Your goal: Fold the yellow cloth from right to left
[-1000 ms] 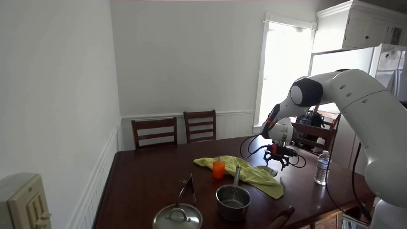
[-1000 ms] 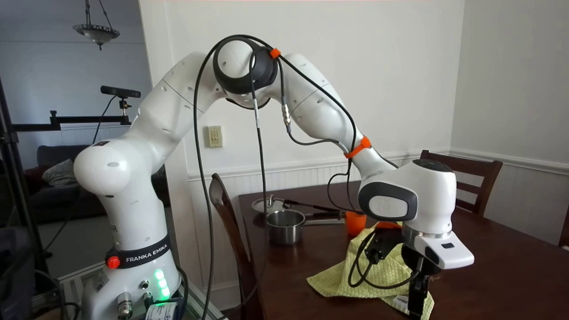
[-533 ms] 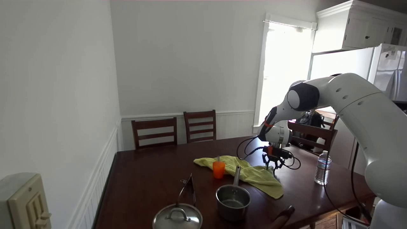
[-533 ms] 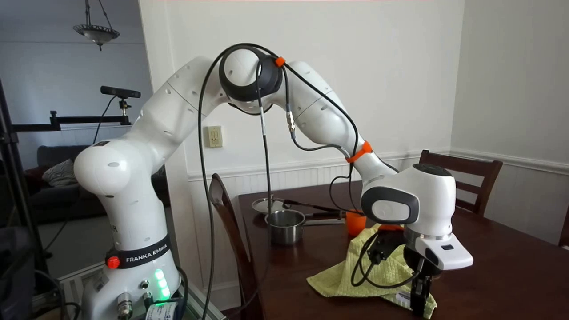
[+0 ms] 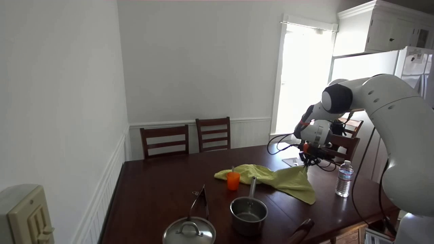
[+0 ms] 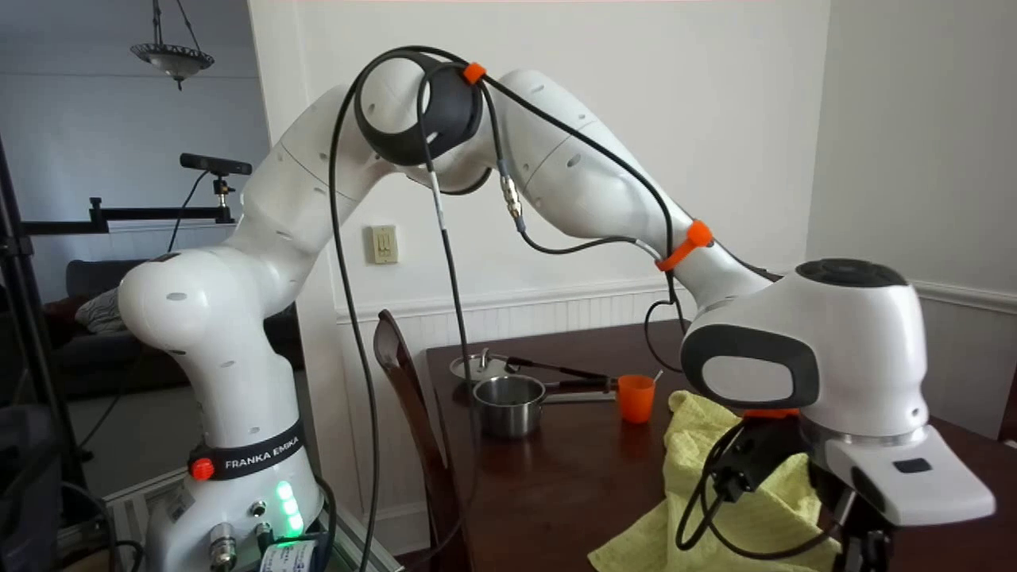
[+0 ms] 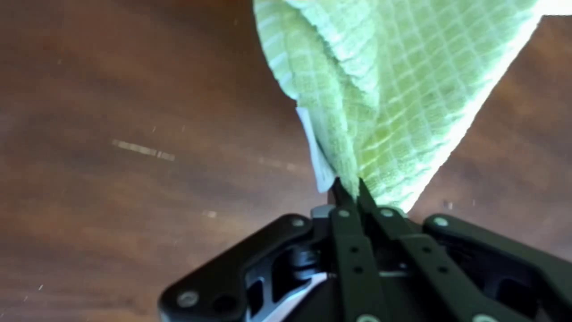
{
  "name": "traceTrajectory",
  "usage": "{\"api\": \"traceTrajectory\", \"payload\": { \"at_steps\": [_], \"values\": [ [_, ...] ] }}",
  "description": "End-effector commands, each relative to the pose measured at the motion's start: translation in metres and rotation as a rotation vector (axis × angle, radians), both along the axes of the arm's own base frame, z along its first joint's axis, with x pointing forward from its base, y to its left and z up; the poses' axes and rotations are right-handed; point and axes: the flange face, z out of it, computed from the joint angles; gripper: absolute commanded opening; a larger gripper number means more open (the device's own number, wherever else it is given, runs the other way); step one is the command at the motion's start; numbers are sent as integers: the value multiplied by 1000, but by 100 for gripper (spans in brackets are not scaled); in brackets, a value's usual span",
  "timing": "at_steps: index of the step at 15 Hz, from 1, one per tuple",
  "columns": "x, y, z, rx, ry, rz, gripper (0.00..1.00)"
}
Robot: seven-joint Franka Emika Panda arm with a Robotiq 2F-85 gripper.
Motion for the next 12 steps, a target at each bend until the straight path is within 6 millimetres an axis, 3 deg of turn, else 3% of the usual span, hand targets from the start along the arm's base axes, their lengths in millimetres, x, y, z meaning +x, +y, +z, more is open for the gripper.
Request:
{"api": "traceTrajectory", "payload": {
  "at_steps": [1, 3, 6, 8, 12],
  "values": [
    [-17, -17, 17, -21, -24, -24, 1],
    [-35, -29, 31, -29, -36, -40, 4],
    [-4, -8, 30, 26, -135, -40, 1],
    [-3, -11, 58, 26, -248, -63, 1],
    [-15, -30, 144, -9, -437, -58, 1]
  ]
}}
